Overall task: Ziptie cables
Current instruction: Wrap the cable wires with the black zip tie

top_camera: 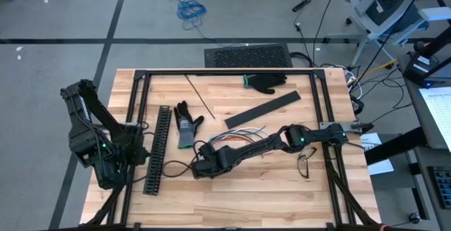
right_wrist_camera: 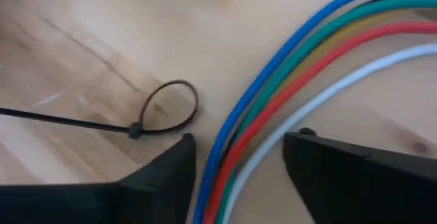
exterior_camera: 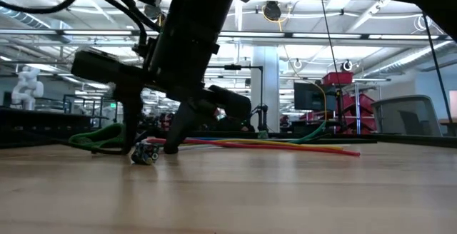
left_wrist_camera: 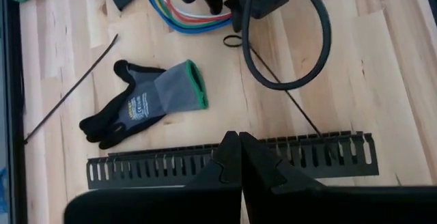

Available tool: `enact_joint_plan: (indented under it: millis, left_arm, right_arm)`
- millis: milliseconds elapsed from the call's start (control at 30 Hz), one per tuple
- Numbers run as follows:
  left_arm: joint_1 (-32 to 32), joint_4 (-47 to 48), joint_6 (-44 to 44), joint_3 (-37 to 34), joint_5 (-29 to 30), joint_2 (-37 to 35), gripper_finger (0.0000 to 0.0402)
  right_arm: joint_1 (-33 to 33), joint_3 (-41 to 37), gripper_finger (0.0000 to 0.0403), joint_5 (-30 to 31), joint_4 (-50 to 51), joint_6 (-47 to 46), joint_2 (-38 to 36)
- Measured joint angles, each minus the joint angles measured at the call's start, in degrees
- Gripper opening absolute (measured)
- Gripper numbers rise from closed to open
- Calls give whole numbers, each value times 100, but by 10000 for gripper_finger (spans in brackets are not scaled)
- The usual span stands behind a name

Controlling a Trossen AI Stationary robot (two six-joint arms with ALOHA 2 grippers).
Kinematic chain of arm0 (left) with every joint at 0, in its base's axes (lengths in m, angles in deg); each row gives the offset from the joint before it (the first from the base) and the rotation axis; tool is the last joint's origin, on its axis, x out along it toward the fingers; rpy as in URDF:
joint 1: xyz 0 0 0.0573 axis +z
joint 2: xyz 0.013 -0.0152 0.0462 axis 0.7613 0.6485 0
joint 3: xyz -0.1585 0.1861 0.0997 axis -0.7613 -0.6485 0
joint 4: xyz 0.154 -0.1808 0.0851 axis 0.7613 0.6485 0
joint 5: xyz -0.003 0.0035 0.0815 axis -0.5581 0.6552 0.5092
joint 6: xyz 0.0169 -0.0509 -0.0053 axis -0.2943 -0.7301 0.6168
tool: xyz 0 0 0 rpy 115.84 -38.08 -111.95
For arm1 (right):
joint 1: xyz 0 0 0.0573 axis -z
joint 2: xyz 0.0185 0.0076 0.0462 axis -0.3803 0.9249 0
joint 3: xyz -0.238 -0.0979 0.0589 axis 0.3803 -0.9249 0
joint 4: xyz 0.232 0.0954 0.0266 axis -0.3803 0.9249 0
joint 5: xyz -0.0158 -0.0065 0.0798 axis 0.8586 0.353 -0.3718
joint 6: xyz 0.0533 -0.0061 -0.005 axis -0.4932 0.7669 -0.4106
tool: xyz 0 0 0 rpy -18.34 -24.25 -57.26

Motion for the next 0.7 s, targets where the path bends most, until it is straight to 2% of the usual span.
enact_joint_plan:
  millis: [67,167,200,300,400,533,633,700]
  left_arm:
    - [-1,23,2,1,0,1,0]
    - [-1,25,2,0,1,0,0]
    - [-2,22,4,2,1,0,0]
    - [-2,24,4,0,12,0,0]
    - [-2,37,9,2,104,0,0]
    - [-2,42,27,2,439,-11,0]
    - [-2,44,172,0,668,-11,0]
    - [-2,44,200,2,854,-11,0]
  right_arm:
    - [-46,5,148,55,233,-90,36]
    - [-169,5,46,186,364,20,39]
    - [-199,3,26,239,378,87,39]
    - [-273,5,19,285,541,50,35]
    - [-412,-33,12,307,1164,-76,-117]
    - [-664,-116,12,502,1805,-636,-550]
    - [-890,-139,12,1054,2279,-1228,-866]
    - [-1011,-135,12,1447,2544,-1639,-1331]
